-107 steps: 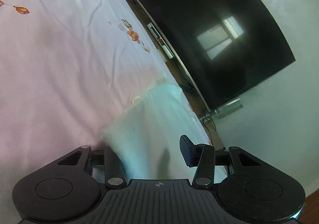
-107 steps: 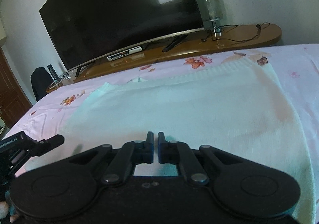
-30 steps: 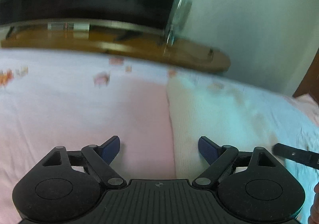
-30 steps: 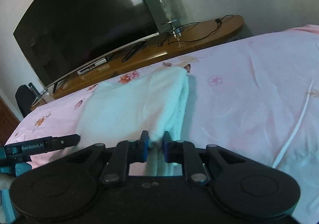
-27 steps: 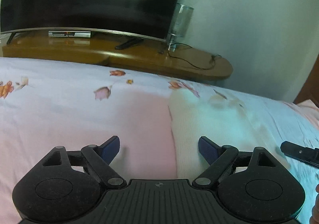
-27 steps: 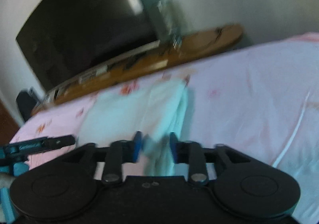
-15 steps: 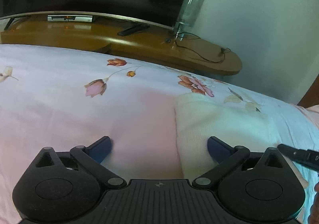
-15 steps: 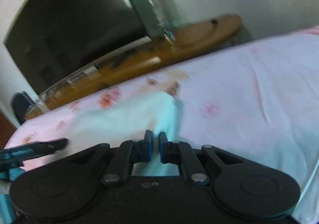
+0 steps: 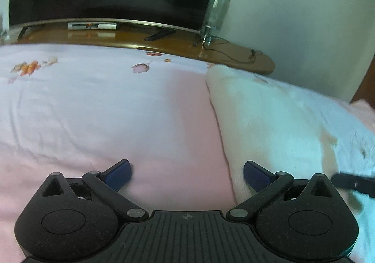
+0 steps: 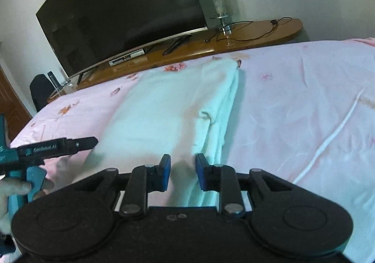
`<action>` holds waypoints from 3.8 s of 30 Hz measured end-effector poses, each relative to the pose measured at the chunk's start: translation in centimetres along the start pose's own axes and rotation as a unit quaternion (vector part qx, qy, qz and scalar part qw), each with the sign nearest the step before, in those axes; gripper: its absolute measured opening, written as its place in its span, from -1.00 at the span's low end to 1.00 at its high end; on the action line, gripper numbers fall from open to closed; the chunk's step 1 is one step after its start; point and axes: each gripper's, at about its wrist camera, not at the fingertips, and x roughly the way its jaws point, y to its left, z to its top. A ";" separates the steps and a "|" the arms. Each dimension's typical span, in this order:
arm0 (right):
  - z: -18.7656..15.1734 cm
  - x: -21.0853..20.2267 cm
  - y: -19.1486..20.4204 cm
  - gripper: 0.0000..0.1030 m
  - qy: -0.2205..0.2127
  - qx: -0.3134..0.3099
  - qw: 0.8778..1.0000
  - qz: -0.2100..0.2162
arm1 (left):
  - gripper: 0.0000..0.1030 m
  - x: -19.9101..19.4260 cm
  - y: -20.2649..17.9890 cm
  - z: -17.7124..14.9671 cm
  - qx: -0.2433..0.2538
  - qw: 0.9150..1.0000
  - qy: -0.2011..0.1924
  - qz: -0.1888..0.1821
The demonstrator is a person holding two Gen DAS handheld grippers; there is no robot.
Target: Fold small clothes
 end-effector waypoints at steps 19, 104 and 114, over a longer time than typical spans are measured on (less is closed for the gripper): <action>-1.1 -3.2 1.6 -0.66 -0.017 -0.053 0.998 -0.005 | 0.99 -4.5 -1.5 -4.1 0.099 0.995 -0.007 0.003; 7.4 3.9 -1.3 -0.42 0.014 -0.003 1.000 0.024 | -0.39 2.3 -4.4 9.1 0.028 0.987 0.072 -0.140; 9.0 2.4 6.7 -0.42 0.007 -0.039 0.997 0.062 | -0.39 -5.8 3.3 10.0 0.020 0.994 0.039 -0.102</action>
